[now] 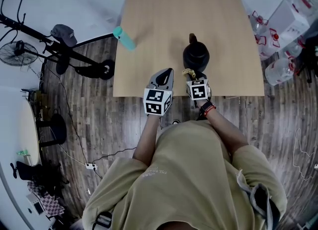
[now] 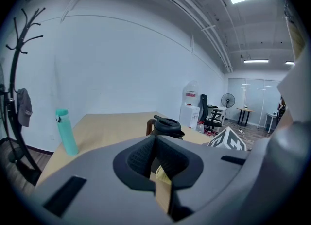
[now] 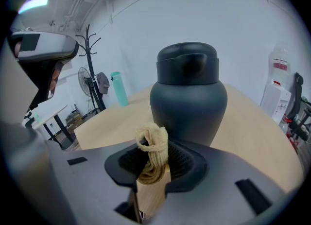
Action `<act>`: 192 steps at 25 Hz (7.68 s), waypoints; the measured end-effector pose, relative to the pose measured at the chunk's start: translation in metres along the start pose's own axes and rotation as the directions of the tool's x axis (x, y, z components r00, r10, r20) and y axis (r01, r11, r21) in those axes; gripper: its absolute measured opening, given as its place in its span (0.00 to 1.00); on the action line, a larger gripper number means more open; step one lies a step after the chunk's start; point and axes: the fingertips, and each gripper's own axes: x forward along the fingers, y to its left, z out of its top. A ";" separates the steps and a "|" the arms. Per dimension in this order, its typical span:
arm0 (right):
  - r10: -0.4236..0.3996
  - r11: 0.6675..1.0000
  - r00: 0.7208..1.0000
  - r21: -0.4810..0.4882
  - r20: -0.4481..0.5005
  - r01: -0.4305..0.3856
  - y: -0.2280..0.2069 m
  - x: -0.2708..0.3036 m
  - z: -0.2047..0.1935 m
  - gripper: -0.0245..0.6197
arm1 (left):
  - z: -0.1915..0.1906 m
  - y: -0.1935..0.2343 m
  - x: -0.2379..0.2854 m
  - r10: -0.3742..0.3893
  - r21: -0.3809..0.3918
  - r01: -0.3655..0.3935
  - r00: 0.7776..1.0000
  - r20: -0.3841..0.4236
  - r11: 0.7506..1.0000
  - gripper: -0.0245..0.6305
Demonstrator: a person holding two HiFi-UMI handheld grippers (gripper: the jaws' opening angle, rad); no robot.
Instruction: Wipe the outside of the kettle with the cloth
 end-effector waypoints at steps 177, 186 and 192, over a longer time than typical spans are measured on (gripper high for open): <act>-0.126 0.977 0.982 0.190 0.143 0.098 -0.146 -0.064 0.063 0.21 | 0.027 -0.003 0.052 0.063 -0.048 -0.062 0.998 0.031 0.997 0.07; -0.108 0.993 0.903 0.084 0.415 0.081 -0.107 -0.138 0.170 0.21 | 0.100 0.001 0.035 0.062 0.004 -0.064 0.981 0.183 0.998 0.07; -0.108 0.994 0.858 0.048 0.502 0.097 -0.090 -0.171 0.208 0.21 | 0.133 0.000 0.023 0.067 0.036 -0.078 0.968 0.243 0.996 0.07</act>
